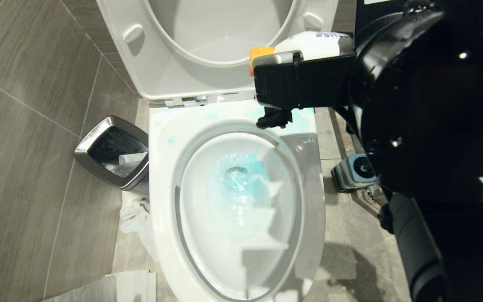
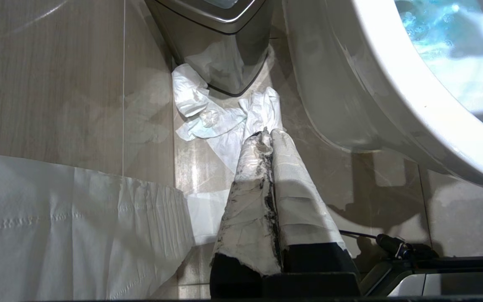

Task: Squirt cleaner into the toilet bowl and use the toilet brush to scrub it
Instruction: Pour in the cleaning agent

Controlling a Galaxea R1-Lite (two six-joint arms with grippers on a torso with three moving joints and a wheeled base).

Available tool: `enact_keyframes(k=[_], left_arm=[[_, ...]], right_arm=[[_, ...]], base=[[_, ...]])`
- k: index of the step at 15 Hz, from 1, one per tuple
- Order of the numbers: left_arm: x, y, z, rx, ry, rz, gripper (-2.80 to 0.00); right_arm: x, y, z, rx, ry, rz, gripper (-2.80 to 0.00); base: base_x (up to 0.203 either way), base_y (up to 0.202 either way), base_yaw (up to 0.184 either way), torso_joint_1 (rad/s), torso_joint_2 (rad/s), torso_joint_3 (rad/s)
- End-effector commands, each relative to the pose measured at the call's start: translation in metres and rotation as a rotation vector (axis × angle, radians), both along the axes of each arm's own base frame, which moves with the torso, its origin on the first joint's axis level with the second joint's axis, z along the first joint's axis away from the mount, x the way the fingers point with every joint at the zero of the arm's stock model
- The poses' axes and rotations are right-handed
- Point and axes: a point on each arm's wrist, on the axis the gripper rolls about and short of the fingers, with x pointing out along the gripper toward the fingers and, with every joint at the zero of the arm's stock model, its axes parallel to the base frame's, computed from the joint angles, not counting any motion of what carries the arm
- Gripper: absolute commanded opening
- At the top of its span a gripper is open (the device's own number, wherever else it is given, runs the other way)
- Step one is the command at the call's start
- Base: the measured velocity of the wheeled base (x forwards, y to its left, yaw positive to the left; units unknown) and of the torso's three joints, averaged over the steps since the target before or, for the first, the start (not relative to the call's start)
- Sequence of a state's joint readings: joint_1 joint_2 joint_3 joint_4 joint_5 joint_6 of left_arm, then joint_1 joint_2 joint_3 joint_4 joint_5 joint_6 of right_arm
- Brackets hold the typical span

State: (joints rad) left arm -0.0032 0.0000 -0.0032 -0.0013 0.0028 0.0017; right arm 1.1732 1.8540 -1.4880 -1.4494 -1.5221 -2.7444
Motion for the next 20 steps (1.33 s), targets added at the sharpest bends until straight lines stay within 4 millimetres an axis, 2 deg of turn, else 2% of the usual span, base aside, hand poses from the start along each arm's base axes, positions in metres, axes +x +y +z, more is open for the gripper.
enact_keyframes(k=[1,3,5,6,7,8,9,10,11,13,14,15,16,18,20], left_arm=[[0.000,0.000,0.000,0.000,0.001,0.000,-2.80],[0.000,0.000,0.000,0.000,0.001,0.000,-2.80],[0.000,0.000,0.000,0.000,0.001,0.000,-2.80],[0.000,0.000,0.000,0.000,0.001,0.002,-2.80],[0.000,0.000,0.000,0.000,0.001,0.000,-2.80],[0.000,0.000,0.000,0.000,0.001,-0.001,-2.80],[0.000,0.000,0.000,0.000,0.001,0.000,-2.80],[0.000,0.000,0.000,0.000,0.001,0.000,-2.80],[0.000,0.000,0.000,0.000,0.001,0.002,-2.80],[0.000,0.000,0.000,0.000,0.001,0.000,-2.80],[0.000,0.000,0.000,0.000,0.001,0.000,-2.80],[0.000,0.000,0.000,0.000,0.001,0.000,-2.80],[0.000,0.000,0.000,0.001,0.001,0.000,-2.80],[0.000,0.000,0.000,0.000,0.001,0.000,-2.80],[0.000,0.000,0.000,0.000,0.001,-0.001,-2.80]], right_arm=[[-0.001,-0.003,0.018,-0.177,0.081,-0.006,-2.80],[0.002,0.006,0.028,-0.452,0.195,-0.003,-2.80],[0.003,0.011,0.037,-0.607,0.259,-0.003,-2.80],[0.008,0.017,0.034,-0.630,0.271,-0.009,-2.80],[0.015,0.020,0.037,-0.568,0.251,-0.024,-2.80],[0.020,0.017,0.046,-0.486,0.220,-0.041,-2.80],[0.021,0.012,0.050,-0.481,0.220,-0.048,-2.80],[0.020,0.008,0.048,-0.557,0.255,-0.052,-2.80],[0.020,0.004,0.040,-0.712,0.326,-0.056,-2.80],[0.023,0.001,0.016,-0.983,0.454,-0.065,-2.80],[0.025,0.003,0.009,-1.025,0.475,-0.067,-2.80],[0.026,0.006,0.008,-0.999,0.463,-0.067,-2.80],[0.027,0.011,0.011,-0.901,0.416,-0.064,-2.80],[0.026,0.014,0.026,-0.519,0.240,-0.058,-2.80],[0.021,0.011,0.025,-0.121,0.061,-0.050,-2.80]], base=[[0.000,0.000,0.000,0.000,0.00,0.000],[0.000,0.000,0.000,0.000,0.00,0.000],[0.000,0.000,0.000,0.000,0.00,0.000],[0.000,0.000,0.000,0.000,0.00,0.000],[0.000,0.000,0.000,0.000,0.00,0.000],[0.000,0.000,0.000,0.000,0.00,0.000],[0.000,0.000,0.000,0.000,0.00,0.000],[0.000,0.000,0.000,0.000,0.00,0.000],[0.000,0.000,0.000,0.000,0.00,0.000],[0.000,0.000,0.000,0.000,0.00,0.000],[0.000,0.000,0.000,0.000,0.00,0.000],[0.000,0.000,0.000,0.000,0.00,0.000],[0.000,0.000,0.000,0.000,0.00,0.000],[0.000,0.000,0.000,0.000,0.00,0.000],[0.000,0.000,0.000,0.000,0.00,0.000]])
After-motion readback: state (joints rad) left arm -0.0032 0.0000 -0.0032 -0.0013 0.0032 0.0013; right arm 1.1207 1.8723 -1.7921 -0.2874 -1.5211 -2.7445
